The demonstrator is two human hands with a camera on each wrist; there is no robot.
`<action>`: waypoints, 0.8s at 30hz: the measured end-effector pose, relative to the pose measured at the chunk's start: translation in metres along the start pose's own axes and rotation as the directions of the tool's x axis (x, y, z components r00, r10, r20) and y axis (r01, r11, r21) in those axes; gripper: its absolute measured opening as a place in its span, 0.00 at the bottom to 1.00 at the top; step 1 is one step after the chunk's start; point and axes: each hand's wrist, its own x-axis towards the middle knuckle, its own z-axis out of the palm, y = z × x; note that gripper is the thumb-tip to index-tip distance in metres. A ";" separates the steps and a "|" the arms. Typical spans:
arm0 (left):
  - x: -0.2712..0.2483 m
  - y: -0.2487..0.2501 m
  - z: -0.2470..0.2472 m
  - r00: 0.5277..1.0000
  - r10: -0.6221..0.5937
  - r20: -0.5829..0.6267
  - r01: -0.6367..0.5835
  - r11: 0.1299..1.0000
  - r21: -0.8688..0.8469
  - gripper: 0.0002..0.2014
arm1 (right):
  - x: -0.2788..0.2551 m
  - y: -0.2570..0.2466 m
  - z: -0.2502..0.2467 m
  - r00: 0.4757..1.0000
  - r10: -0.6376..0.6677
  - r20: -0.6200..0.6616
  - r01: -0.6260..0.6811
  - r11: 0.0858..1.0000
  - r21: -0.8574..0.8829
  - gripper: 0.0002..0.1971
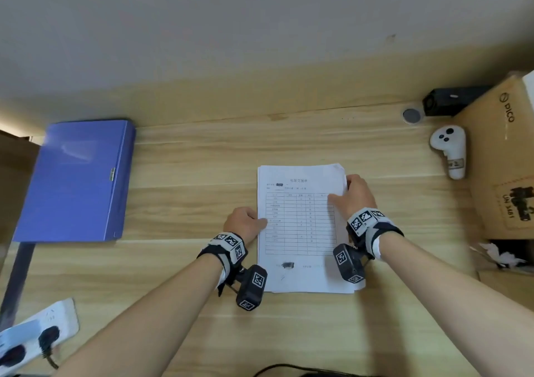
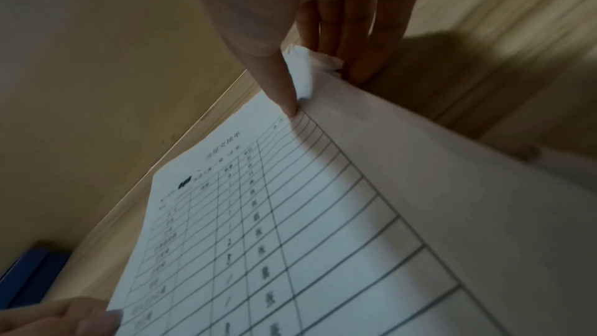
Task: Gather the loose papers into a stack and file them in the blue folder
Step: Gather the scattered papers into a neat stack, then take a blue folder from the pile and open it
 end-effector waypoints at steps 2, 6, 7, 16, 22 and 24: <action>0.004 -0.006 -0.007 1.000 -0.010 0.005 0.010 0.999 -0.050 0.06 | 0.000 -0.001 0.000 1.000 -0.014 -0.024 0.014 1.000 0.006 0.23; 0.011 -0.016 -0.026 0.998 0.024 0.059 -0.017 0.993 -0.121 0.09 | -0.004 -0.010 0.007 0.987 -0.042 -0.156 0.048 0.998 0.038 0.27; 0.011 -0.018 -0.032 0.998 0.029 0.059 -0.020 0.990 -0.141 0.08 | -0.008 -0.015 0.011 0.977 -0.062 -0.204 0.074 0.996 0.051 0.27; 0.038 -0.042 -0.123 0.982 0.101 -0.157 -0.132 0.970 -0.202 0.08 | -0.054 -0.097 0.079 0.931 -0.155 -0.331 0.204 0.971 0.120 0.25; 0.051 -0.070 -0.219 0.926 0.192 -0.324 -0.257 0.951 -0.172 0.08 | -0.081 -0.174 0.151 0.967 -0.201 -0.155 0.237 0.934 0.268 0.17; 0.056 -0.084 -0.249 0.894 0.207 -0.399 -0.286 0.946 -0.151 0.08 | -0.088 -0.202 0.175 0.965 -0.232 -0.124 0.258 0.923 0.285 0.16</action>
